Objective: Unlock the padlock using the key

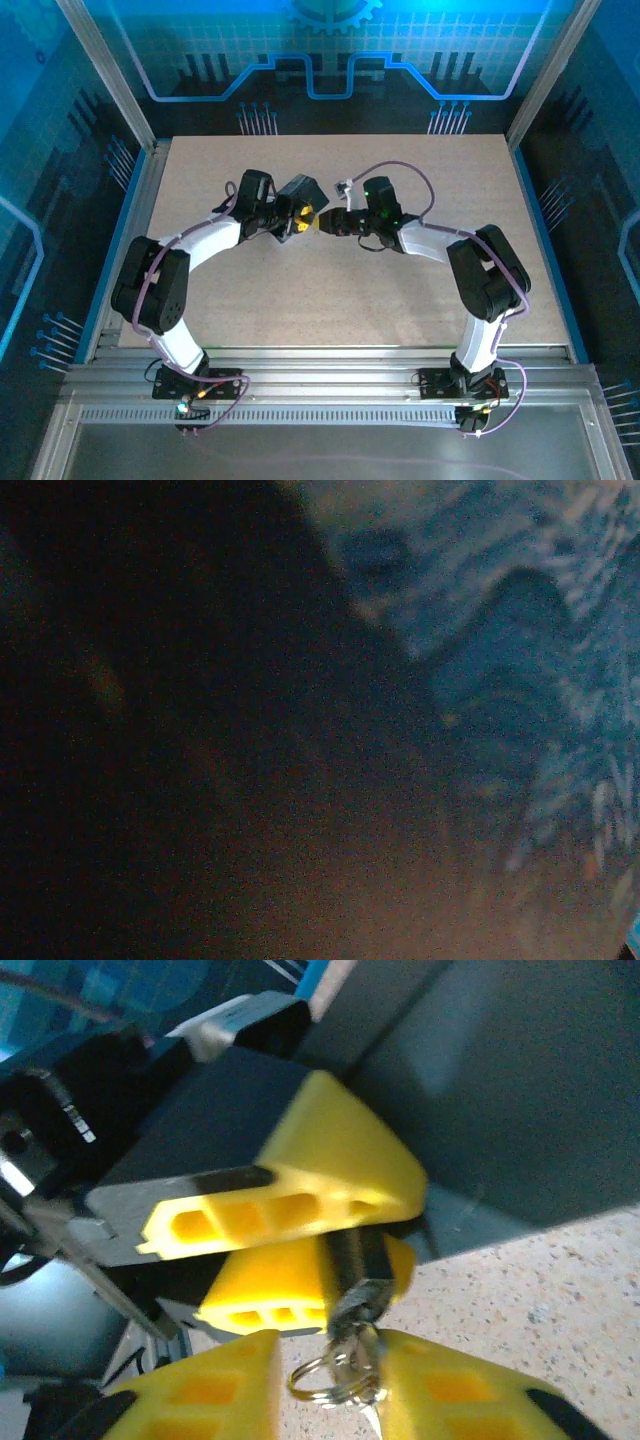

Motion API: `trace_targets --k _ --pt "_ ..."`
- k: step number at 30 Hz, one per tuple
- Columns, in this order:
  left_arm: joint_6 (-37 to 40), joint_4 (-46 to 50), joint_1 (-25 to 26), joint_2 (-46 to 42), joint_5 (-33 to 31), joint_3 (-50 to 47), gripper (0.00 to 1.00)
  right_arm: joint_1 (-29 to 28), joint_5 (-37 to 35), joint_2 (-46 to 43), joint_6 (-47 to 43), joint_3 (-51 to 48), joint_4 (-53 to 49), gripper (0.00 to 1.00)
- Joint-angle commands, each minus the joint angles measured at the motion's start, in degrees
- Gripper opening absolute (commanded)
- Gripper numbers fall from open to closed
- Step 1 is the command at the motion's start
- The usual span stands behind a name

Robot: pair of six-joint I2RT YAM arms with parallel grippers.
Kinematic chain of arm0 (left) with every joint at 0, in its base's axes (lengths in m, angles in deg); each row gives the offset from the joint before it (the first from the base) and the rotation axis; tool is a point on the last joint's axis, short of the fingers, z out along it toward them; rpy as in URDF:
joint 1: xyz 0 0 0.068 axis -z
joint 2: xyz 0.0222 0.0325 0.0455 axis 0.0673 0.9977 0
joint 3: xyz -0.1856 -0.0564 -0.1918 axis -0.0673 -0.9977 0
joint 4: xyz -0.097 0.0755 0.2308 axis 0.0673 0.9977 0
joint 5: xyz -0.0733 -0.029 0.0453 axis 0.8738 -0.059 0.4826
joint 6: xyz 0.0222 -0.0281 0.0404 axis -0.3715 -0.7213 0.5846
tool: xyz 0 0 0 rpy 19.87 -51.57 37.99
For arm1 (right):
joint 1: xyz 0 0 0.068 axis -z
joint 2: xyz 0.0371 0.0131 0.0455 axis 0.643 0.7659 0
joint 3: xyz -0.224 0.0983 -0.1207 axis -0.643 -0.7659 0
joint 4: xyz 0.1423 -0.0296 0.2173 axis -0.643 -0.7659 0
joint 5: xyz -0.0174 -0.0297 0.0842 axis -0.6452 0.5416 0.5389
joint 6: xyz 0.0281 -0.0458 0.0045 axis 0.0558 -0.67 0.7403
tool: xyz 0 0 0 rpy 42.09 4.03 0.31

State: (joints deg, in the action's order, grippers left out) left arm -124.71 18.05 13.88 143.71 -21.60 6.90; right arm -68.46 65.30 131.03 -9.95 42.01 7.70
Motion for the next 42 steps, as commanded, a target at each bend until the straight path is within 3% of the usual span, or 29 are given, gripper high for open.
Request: trace_targets --k 1,8,11,14,16,20,25,31,42 --pt "-0.1 -0.2 -0.7 -2.1 1.7 -1.1 0.00 0.7 5.7 -4.4 -1.5 -1.6 2.8 0.36" --pt "0.7 0.5 -1.9 -2.2 1.7 -1.1 0.00 5.7 6.2 -9.5 -10.0 -3.3 -10.6 0.42" --pt "1.9 2.6 -1.7 -1.9 2.5 0.1 0.00 7.0 5.2 -11.3 -18.5 -1.7 -19.5 0.38" --pt "5.3 7.2 -1.7 -1.8 3.8 2.2 0.00 5.8 -0.9 -12.0 -31.2 1.2 -29.9 0.25" --pt "7.7 10.5 -1.7 -1.1 5.4 4.0 0.00 2.9 -10.5 -12.8 -39.2 1.3 -31.9 0.24" --pt "11.9 19.2 -1.6 0.8 7.4 8.7 0.00 -3.6 -30.7 -12.8 -51.1 -2.6 -23.8 0.26" --pt "14.4 24.1 -1.6 1.0 7.1 11.4 0.00 -9.9 -42.3 -12.5 -62.7 -9.8 -5.7 0.24" --pt "14.2 24.2 -1.5 0.5 6.8 11.2 0.00 -12.0 -46.9 -11.9 -65.0 -9.8 2.1 0.26" --pt "12.4 21.4 -1.6 0.1 6.9 9.8 0.00 -14.5 -42.4 -11.9 -66.8 -9.6 0.6 0.25"
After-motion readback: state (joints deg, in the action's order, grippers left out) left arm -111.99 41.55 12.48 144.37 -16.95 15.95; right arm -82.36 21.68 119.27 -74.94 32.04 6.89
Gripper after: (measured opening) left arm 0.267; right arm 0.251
